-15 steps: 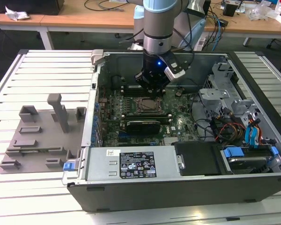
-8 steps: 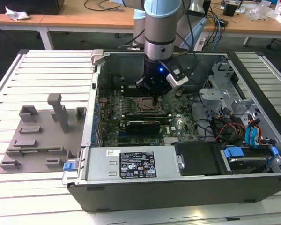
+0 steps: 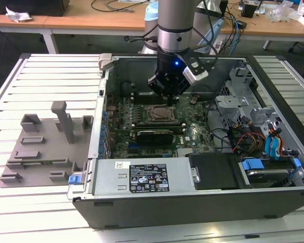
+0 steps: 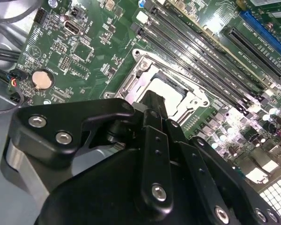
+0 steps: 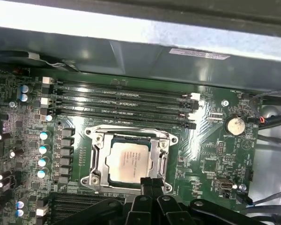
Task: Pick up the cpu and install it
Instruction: 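Install the first cpu locking lever, then install the second cpu locking lever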
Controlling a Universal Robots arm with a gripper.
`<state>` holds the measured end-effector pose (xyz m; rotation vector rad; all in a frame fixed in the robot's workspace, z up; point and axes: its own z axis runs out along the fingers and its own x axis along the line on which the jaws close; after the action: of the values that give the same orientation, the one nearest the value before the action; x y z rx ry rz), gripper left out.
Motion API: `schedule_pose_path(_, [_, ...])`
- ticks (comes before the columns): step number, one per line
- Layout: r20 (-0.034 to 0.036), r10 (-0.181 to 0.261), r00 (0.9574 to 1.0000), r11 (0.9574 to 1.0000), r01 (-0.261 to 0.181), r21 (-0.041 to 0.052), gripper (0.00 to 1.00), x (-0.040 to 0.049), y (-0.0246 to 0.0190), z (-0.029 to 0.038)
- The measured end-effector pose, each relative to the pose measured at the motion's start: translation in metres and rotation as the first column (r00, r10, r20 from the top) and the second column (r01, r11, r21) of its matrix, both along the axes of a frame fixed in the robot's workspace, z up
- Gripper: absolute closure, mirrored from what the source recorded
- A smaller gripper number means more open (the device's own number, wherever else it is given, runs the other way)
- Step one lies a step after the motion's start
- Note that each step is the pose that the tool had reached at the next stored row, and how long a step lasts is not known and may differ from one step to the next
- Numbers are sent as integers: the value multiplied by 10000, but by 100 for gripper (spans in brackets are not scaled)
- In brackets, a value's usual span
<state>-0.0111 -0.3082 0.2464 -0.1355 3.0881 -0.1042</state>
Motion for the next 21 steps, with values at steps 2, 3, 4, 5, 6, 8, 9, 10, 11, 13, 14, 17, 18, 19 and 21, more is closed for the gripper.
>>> schedule_pose_path(2, [-2, 0, 10000, 10000, 0, -3, 89, 0, 0, 2])
schedule_pose_path(3, [-1, 0, 10000, 10000, 0, -3, 89, 0, 0, 2])
schedule_pose_path(4, [-1, 0, 10000, 10000, 0, -2, 89, 0, 0, 2])
schedule_pose_path(5, [-1, 0, 10000, 10000, 0, -2, 89, 0, 0, 2])
schedule_pose_path(6, [-1, 0, 10000, 10000, 0, -2, 89, 0, 0, 2])
schedule_pose_path(8, [-1, 0, 10000, 10000, 0, -3, 89, 0, 0, 2])
schedule_pose_path(9, [-1, 0, 10000, 10000, 0, -3, 89, 0, 0, 2])
schedule_pose_path(10, [-1, 0, 10000, 10000, 0, -3, 89, 0, 0, 2])
schedule_pose_path(11, [-1, 0, 10000, 10000, 0, -2, 89, 0, 0, 3])
schedule_pose_path(13, [-2, 0, 10000, 10000, 0, -4, 89, -1, -16, 3])
schedule_pose_path(14, [-2, 0, 10000, 10000, 0, -3, 89, 0, -43, 3])
schedule_pose_path(17, [-1, 0, 10000, 10000, 0, -2, 89, 3, -151, 1])
schedule_pose_path(18, [-2, -1, 10000, 10000, 1, -2, 89, 3, -188, 1])
schedule_pose_path(19, [-2, 0, 10000, 10000, 0, -3, 89, 2, -213, 2])
schedule_pose_path(21, [-2, 0, 10000, 10000, 0, -3, 89, 3, -270, 1])
